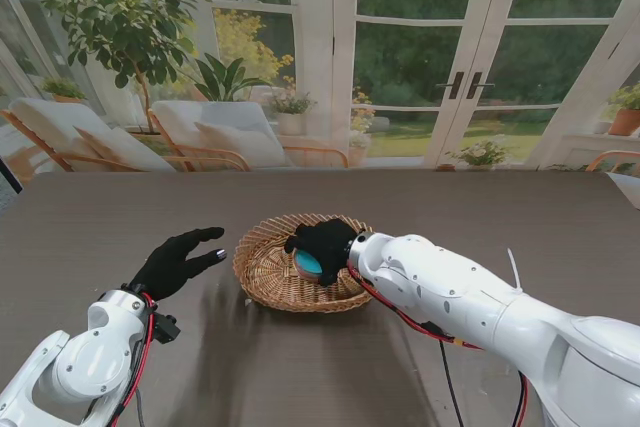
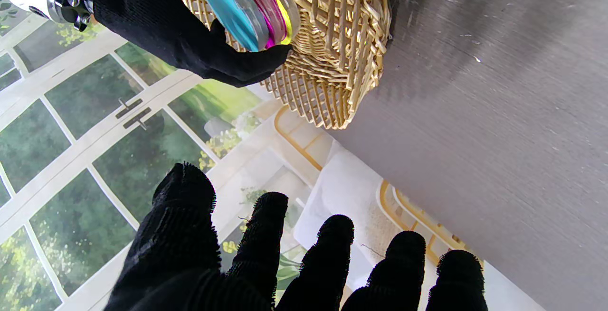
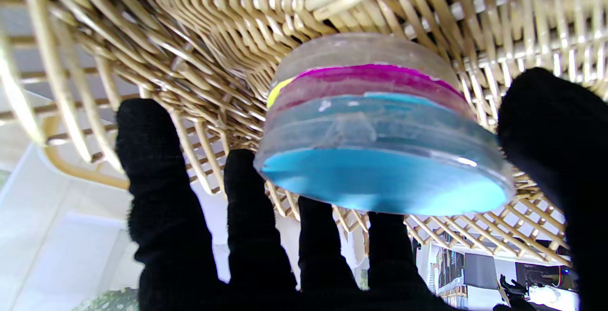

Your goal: Stack culture dishes into a storage basket

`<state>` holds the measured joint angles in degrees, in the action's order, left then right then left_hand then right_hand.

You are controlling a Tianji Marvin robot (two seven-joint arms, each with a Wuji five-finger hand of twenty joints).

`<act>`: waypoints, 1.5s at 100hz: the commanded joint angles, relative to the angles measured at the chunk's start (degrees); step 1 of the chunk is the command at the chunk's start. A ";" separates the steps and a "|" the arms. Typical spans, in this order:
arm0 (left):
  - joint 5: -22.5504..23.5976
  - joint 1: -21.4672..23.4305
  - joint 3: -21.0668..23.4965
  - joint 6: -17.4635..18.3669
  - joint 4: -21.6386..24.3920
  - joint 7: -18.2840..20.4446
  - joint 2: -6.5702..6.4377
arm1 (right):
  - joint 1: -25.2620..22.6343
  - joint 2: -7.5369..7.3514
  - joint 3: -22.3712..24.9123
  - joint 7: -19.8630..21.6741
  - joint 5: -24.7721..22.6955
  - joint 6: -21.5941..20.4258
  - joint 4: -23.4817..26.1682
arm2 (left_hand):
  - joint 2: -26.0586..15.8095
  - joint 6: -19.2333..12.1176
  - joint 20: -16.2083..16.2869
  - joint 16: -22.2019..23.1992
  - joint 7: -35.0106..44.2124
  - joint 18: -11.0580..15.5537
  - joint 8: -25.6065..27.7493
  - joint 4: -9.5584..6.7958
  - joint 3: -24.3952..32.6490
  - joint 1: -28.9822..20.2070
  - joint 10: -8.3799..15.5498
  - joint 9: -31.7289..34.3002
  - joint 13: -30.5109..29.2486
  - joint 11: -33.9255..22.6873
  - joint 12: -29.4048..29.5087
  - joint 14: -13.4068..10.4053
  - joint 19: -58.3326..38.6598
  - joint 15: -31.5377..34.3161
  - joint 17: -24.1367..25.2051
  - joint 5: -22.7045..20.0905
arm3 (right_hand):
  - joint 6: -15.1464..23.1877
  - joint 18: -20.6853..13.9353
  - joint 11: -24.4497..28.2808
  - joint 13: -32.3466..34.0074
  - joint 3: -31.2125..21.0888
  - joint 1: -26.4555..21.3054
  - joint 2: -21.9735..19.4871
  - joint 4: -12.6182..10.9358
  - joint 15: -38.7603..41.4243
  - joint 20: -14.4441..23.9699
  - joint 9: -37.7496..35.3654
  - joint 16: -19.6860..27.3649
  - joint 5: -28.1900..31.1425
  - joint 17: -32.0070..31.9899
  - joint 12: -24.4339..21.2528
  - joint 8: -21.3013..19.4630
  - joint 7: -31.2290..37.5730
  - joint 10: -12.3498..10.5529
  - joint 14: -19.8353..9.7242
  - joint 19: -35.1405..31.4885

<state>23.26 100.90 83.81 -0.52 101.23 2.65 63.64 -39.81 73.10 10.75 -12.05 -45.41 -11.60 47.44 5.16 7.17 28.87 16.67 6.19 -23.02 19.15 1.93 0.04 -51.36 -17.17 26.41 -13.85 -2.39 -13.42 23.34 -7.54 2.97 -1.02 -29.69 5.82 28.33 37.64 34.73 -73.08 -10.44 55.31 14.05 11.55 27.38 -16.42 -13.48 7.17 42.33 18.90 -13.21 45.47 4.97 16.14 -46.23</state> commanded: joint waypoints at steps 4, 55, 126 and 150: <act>-0.12 0.12 -0.04 0.00 0.10 1.25 0.06 | -0.47 -0.48 0.55 0.62 -0.57 0.03 1.04 | -2.83 -1.37 0.31 0.39 0.15 -0.71 0.24 -1.44 -0.93 -1.90 0.32 -0.87 -1.90 0.00 -0.49 0.62 -0.25 0.43 0.07 -0.41 | 0.30 2.81 -1.10 -0.45 1.51 2.24 -1.73 -1.41 -0.65 -1.63 1.29 0.72 -2.20 -18.41 -0.75 0.40 0.69 -0.95 2.06 0.56; -0.28 -0.01 0.04 0.99 -0.19 0.99 0.10 | -3.17 -4.32 6.07 3.38 -2.78 0.34 9.36 | -2.78 -1.47 0.34 0.37 0.09 -0.67 0.21 -1.43 -0.95 -1.85 0.41 -0.67 -1.84 -0.02 -0.48 0.60 -0.29 0.38 0.01 -0.27 | 0.42 2.82 -1.35 0.01 2.19 2.51 -2.94 -1.65 -0.55 -2.00 0.62 0.72 -2.22 -18.46 -0.76 -0.14 1.82 -1.23 1.73 0.44; -0.45 -2.39 -2.24 5.22 -2.33 -0.06 0.17 | -20.64 -9.82 33.47 6.62 -6.49 0.74 30.36 | -2.53 -0.96 0.34 0.22 0.04 -0.65 0.16 -1.42 -0.92 -1.83 0.65 -0.34 -1.10 -0.09 -0.52 0.07 -0.28 0.19 0.04 -0.24 | 2.70 -1.20 -2.82 6.90 9.64 1.83 -18.71 -4.65 1.95 -2.87 -14.61 -0.45 12.93 -16.60 -0.75 -3.04 3.60 -2.15 -2.70 -0.85; -0.85 -3.32 -3.35 7.16 -3.10 -1.11 0.36 | -28.35 -9.62 42.24 5.05 -4.07 2.15 36.60 | -2.25 -0.63 0.39 0.16 0.13 -0.69 0.16 -1.40 -0.88 -1.92 0.67 0.28 -0.92 -0.19 -0.57 -0.29 -0.37 0.18 -0.12 -0.61 | 0.75 -9.20 -6.36 13.18 8.68 0.73 -19.58 -5.26 3.36 -4.89 -27.45 -0.45 21.33 -13.04 -1.70 -4.74 2.27 -2.07 -6.47 -5.18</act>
<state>22.56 97.73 80.67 6.14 98.10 0.84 63.61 -66.16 63.71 51.78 -7.25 -50.35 -10.19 82.30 5.16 7.17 28.87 17.22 6.19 -23.05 19.15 1.93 0.04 -51.36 -17.17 26.42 -15.14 -2.39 -13.43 23.39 -7.54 3.62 -1.06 -29.69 7.59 20.90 32.50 46.33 -66.37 -9.35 36.94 10.62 14.47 24.44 -41.81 -13.69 27.42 43.26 18.23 -17.05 48.53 3.53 10.37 -48.67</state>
